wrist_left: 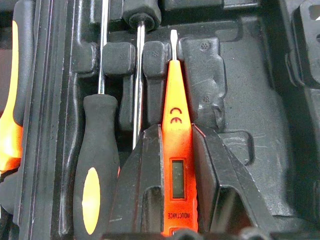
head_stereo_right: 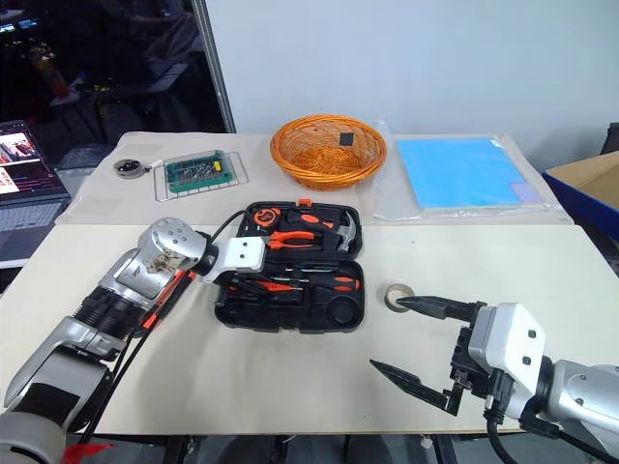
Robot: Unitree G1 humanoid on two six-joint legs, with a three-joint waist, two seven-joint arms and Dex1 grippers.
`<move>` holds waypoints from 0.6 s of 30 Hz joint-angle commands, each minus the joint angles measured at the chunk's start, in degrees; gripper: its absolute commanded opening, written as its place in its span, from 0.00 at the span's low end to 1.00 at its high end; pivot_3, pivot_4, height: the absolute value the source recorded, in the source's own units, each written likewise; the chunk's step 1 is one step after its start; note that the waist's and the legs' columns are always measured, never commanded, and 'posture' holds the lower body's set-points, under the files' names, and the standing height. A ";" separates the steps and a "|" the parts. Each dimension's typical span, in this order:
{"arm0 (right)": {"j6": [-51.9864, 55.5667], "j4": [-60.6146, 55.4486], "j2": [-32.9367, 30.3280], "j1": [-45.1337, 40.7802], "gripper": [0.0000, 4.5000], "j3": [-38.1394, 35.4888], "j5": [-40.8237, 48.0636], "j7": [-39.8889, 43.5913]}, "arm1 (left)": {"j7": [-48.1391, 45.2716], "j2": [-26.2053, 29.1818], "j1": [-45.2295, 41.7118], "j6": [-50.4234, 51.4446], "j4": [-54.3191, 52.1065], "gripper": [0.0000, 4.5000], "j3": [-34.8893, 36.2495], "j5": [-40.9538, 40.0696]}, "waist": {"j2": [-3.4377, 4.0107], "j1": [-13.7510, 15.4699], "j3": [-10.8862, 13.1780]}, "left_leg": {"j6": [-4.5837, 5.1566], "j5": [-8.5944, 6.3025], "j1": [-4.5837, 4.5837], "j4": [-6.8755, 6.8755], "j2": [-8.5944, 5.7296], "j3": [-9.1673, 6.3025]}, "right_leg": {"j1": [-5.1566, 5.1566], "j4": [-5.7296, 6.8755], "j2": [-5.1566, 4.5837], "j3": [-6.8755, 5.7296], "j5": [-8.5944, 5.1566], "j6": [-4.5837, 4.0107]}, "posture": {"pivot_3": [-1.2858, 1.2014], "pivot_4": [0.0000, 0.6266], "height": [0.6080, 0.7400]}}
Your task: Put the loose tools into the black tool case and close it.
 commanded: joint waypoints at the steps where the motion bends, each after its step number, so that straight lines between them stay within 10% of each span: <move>1: -1.15 -0.65 -0.53 -0.33 1.00 0.11 0.77 -0.31 | -2.57 0.74 2.12 1.63 -0.59 0.31 0.93 -1.82 | 0.01 -0.20 0.00 | 0.02 -0.01 0.00 0.00 0.00 0.00 | 0.00 0.00 0.00 0.00 0.00 0.00 | 0.52 0.24 1.00; 5: -1.44 -0.52 -0.41 -0.02 1.00 0.13 0.57 -0.04 | -2.61 0.80 3.65 5.59 -4.59 0.60 7.95 -8.87 | 0.00 -0.33 0.00 | 0.05 -0.03 -0.02 0.00 0.00 -0.08 | -0.02 0.02 0.00 0.01 0.00 0.00 | 0.52 0.24 1.00; 8: -1.76 0.12 -0.43 -0.30 1.00 0.47 0.23 0.14 | -3.48 1.97 5.18 9.97 -6.59 0.60 13.68 -15.02 | -0.03 -0.30 0.02 | 0.05 -0.03 -0.04 0.03 0.00 -0.32 | -0.03 0.02 -0.01 -0.01 0.00 0.00 | 0.52 0.24 1.00; 15: -2.46 2.44 -0.50 -3.37 1.00 3.58 -0.54 -0.46 | 6.87 -0.88 11.88 12.69 -8.48 0.03 20.64 -18.18 | 0.01 -0.46 0.00 | 0.05 -0.03 0.11 0.04 -0.02 -0.46 | 0.04 0.05 -0.03 0.00 0.00 0.00 | 0.52 0.24 1.00; 18: -2.75 3.39 -0.62 -4.27 1.00 4.35 -0.96 -0.43 | 11.02 -2.31 16.32 13.47 -12.23 0.01 20.11 -17.56 | -0.02 -0.31 0.01 | 0.05 -0.03 0.11 0.03 -0.03 -0.48 | 0.05 0.05 -0.07 0.01 0.00 -0.01 | 0.52 0.24 1.00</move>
